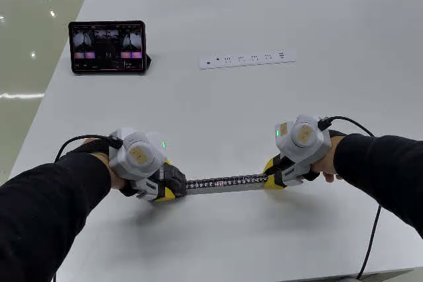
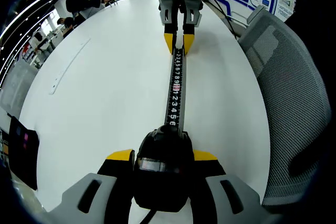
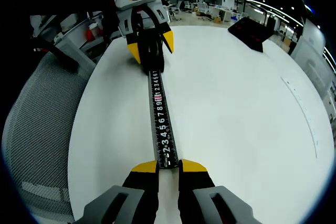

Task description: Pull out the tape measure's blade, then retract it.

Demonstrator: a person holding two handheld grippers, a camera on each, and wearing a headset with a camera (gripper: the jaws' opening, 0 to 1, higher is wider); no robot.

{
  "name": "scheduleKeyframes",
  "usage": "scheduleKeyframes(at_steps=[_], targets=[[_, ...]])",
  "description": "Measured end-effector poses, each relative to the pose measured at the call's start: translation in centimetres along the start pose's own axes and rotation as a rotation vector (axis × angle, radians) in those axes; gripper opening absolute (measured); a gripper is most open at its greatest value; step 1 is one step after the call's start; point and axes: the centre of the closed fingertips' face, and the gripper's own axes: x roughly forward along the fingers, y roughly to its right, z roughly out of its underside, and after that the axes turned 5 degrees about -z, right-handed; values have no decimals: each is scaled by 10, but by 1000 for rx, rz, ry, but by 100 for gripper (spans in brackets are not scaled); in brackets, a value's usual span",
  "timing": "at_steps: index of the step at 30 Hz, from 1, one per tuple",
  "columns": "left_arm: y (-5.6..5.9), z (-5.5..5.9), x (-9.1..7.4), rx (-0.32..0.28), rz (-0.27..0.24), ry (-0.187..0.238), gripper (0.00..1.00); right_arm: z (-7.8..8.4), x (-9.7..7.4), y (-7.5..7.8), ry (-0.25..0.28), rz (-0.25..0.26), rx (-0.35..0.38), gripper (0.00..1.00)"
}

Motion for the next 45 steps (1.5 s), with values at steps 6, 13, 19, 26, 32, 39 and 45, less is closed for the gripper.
scheduleKeyframes(at_steps=[6,13,19,26,32,39,45], targets=[[0,0,0,-4,-2,0,36,4,-3,2,2,2,10,9],[0,0,0,-6,-8,2,36,7,-4,1,10,0,18,10],[0,-1,0,-4,-8,2,36,6,-5,1,15,-2,14,9],[0,-1,0,-2,-3,4,36,8,-8,0,17,1,18,9],[1,-2,0,-3,2,4,36,9,-9,0,15,0,18,9],[0,-2,1,-1,8,6,36,14,-10,0,7,2,28,9],[0,-1,0,1,9,4,36,16,-13,-1,3,4,35,9]])
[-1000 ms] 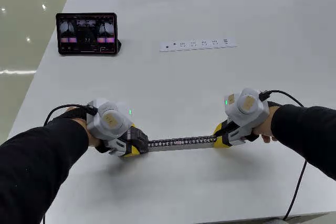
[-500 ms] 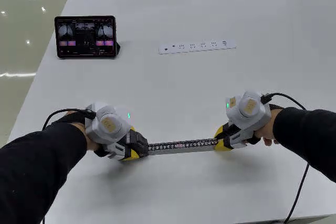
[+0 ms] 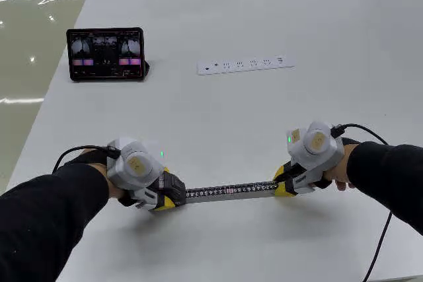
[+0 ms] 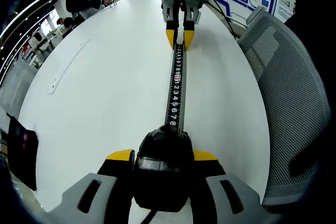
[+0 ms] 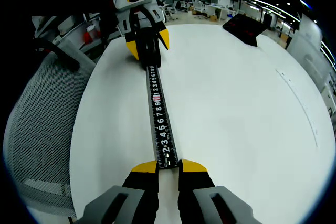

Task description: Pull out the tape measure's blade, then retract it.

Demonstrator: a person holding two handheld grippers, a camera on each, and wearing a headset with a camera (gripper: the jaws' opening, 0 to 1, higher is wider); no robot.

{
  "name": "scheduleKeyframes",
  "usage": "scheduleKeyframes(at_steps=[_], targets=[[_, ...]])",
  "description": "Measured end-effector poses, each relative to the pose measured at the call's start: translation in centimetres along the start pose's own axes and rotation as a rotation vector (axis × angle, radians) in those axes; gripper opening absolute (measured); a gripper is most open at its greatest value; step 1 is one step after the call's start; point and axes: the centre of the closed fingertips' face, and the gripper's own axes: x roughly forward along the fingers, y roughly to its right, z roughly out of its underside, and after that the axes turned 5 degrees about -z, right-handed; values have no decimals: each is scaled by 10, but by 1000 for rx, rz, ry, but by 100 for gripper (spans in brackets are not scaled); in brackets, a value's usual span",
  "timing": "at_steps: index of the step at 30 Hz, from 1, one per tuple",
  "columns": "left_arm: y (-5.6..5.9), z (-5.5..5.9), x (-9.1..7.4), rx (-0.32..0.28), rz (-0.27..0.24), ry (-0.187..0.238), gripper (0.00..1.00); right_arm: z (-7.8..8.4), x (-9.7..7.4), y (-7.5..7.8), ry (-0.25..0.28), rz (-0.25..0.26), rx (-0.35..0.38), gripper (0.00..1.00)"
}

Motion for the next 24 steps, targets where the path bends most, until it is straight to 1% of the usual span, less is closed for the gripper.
scheduleKeyframes(at_steps=[11,18,24], targets=[[1,1,1,0,3,-2,36,3,-1,0,-3,-1,-4,9],[0,0,1,0,11,-3,36,7,-3,1,-4,5,-1,9],[0,0,1,-5,12,5,36,10,-5,3,1,6,2,9]])
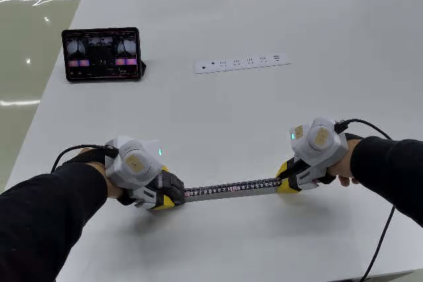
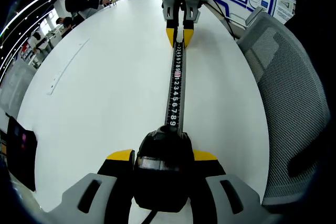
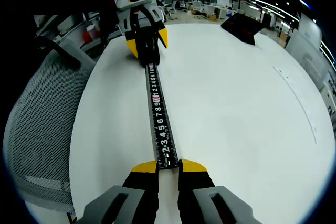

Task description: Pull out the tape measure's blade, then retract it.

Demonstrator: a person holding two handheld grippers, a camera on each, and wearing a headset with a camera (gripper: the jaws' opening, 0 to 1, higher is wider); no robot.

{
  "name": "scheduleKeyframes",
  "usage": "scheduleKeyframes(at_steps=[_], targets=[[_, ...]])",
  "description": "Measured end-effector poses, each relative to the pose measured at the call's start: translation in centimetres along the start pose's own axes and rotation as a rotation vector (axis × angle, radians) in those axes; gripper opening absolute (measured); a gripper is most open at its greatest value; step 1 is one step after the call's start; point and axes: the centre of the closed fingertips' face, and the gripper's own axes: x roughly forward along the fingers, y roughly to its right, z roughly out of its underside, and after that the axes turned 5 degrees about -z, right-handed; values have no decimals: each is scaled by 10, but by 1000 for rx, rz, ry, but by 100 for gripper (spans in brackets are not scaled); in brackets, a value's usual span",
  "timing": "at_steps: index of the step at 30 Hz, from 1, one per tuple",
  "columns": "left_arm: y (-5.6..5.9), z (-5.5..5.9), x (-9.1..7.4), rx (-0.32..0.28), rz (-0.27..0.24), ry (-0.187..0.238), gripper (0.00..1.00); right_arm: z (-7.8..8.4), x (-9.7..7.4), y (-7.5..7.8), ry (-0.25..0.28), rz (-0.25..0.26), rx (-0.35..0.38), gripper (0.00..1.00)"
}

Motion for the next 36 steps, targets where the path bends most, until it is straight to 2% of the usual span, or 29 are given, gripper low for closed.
scheduleKeyframes(at_steps=[9,36], targets=[[0,-1,0,-5,2,7,36,7,-5,-1,-11,7,12,9],[0,-1,2,-5,0,5,36,15,-16,0,-18,7,35,9]])
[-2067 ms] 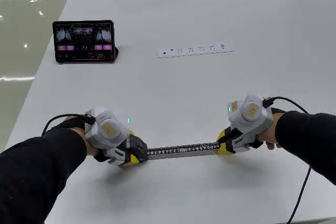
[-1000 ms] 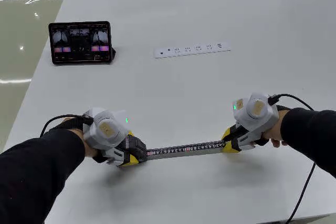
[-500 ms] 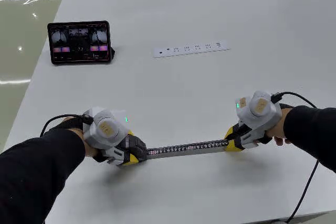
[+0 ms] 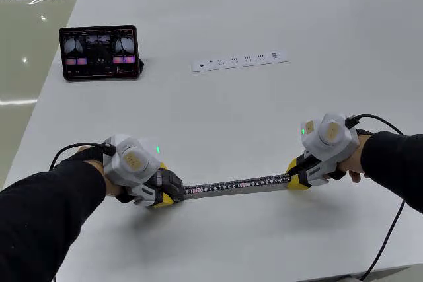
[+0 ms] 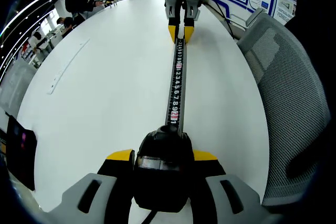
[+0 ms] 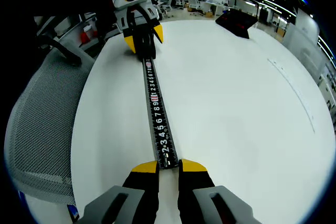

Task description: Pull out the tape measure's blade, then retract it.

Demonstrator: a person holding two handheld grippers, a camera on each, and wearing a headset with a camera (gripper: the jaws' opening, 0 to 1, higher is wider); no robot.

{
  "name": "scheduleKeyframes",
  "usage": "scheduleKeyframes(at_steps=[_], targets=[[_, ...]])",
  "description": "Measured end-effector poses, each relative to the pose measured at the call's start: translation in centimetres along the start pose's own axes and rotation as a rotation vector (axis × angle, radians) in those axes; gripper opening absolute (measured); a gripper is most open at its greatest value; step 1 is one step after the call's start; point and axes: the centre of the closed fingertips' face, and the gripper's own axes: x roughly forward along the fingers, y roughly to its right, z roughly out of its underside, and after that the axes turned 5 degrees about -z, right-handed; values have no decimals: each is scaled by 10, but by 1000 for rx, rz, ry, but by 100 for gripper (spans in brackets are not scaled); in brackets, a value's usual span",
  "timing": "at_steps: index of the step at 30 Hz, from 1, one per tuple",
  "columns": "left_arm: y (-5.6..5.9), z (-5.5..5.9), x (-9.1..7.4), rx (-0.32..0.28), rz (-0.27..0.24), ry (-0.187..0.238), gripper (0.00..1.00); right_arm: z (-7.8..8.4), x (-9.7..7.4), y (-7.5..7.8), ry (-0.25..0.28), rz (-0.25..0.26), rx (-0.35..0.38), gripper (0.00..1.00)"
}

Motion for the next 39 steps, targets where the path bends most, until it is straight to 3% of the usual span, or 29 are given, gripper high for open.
scheduleKeyframes(at_steps=[21,27,39], targets=[[-1,0,0,2,0,1,36,6,-2,2,-13,10,28,9],[-1,0,0,0,-4,3,36,6,0,2,-66,10,-8,10],[-1,-1,0,-4,4,1,36,7,1,2,-99,17,-12,11]])
